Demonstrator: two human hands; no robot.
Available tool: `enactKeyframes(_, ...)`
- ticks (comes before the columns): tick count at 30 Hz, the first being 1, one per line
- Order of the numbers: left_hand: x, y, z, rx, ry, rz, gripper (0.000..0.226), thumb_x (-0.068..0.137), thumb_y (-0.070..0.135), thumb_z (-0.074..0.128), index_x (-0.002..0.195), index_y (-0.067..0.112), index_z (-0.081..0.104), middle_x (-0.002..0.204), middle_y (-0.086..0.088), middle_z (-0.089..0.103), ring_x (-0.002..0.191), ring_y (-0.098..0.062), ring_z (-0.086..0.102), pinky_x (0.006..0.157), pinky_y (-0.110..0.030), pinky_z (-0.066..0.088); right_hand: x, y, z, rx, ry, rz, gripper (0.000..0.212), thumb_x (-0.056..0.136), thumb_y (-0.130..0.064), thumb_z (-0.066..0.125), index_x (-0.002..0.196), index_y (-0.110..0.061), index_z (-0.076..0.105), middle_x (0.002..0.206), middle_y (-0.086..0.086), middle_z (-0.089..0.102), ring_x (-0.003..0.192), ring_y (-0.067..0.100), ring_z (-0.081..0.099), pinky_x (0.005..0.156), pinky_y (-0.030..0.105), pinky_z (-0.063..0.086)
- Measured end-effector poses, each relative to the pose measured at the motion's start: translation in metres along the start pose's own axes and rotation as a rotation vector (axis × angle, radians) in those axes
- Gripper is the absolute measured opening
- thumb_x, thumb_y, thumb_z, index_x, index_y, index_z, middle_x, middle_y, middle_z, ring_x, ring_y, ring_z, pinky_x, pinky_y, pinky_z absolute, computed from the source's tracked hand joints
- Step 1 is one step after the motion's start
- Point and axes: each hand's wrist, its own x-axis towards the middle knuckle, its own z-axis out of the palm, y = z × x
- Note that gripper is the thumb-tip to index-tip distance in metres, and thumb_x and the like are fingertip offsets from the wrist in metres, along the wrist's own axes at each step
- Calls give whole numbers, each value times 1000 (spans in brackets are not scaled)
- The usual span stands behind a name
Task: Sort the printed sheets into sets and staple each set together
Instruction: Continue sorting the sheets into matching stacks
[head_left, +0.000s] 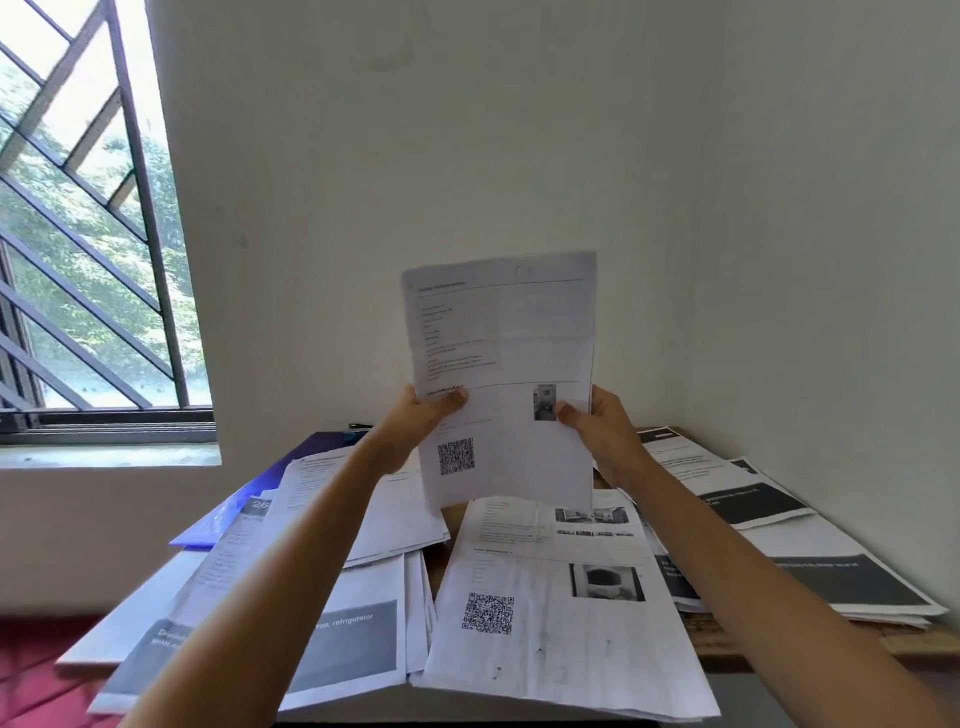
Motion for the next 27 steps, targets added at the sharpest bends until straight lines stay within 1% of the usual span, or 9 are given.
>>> enactKeyframes(2, 2, -2, 6, 12, 76, -13, 17, 95, 19, 58, 112, 15, 61, 111, -13, 69, 101, -33, 67, 80, -42, 58, -4, 6, 2, -42, 16, -23, 24, 92, -5, 59, 114, -15, 62, 109, 11, 69, 96, 31, 66, 84, 46, 55)
enactKeyframes(5, 2, -4, 11, -36, 129, -30, 17, 96, 20, 56, 111, 13, 62, 105, -9, 69, 97, -30, 67, 86, -44, 55, -13, 16, 6, -76, 45, -55, 26, 93, -5, 58, 117, -13, 61, 114, 12, 68, 101, 30, 65, 89, 46, 53)
enactKeyframes(10, -13, -38, 15, 19, 23, -70, 19, 94, 11, 58, 109, 21, 61, 110, -6, 68, 106, -27, 63, 92, -43, 53, -30, 47, 9, -142, 34, 28, 26, 93, -9, 60, 119, -12, 56, 119, 11, 63, 108, 27, 61, 97, 48, 48)
enactKeyframes(12, -12, -45, 14, 35, 42, -74, 18, 95, 13, 57, 111, 21, 60, 113, -7, 67, 109, -29, 61, 97, -47, 49, -29, 49, 9, -141, 30, 51, 28, 93, -12, 60, 120, -12, 56, 120, 11, 63, 107, 25, 61, 97, 46, 48)
enactKeyframes(15, -3, -39, 12, 45, 77, -81, 23, 96, 17, 56, 119, 13, 59, 118, -14, 66, 110, -34, 61, 98, -55, 47, -24, 36, 8, -118, 14, 44, 18, 93, -10, 59, 110, -19, 57, 110, 7, 65, 101, 24, 62, 93, 42, 51)
enactKeyframes(17, 2, -30, 12, 36, 79, -64, 21, 97, 17, 55, 117, 14, 59, 119, -16, 65, 111, -36, 60, 98, -55, 48, -18, 28, 6, -83, 9, 30, 18, 94, -9, 58, 110, -19, 58, 106, 7, 66, 98, 24, 63, 91, 41, 52)
enactKeyframes(20, -2, -30, 16, 1, 52, -76, 15, 97, 14, 54, 111, 18, 60, 115, -15, 66, 109, -36, 61, 94, -52, 50, -18, 32, 5, -86, 23, 44, 23, 94, -9, 58, 116, -13, 58, 111, 8, 65, 99, 24, 63, 91, 41, 52)
enactKeyframes(24, -16, -54, 21, 4, 52, -131, 18, 99, 16, 52, 115, 16, 60, 120, -12, 65, 114, -31, 60, 102, -53, 45, -29, 52, 8, -140, 23, 144, 33, 93, -14, 60, 125, -10, 55, 119, 11, 63, 106, 27, 61, 94, 44, 50)
enactKeyframes(27, -17, -46, 23, -13, 42, -118, 16, 101, 17, 48, 113, 20, 59, 118, -10, 65, 115, -31, 59, 100, -49, 47, -27, 47, 7, -133, 27, 139, 29, 93, -14, 60, 121, -11, 54, 118, 11, 62, 106, 27, 60, 94, 44, 50)
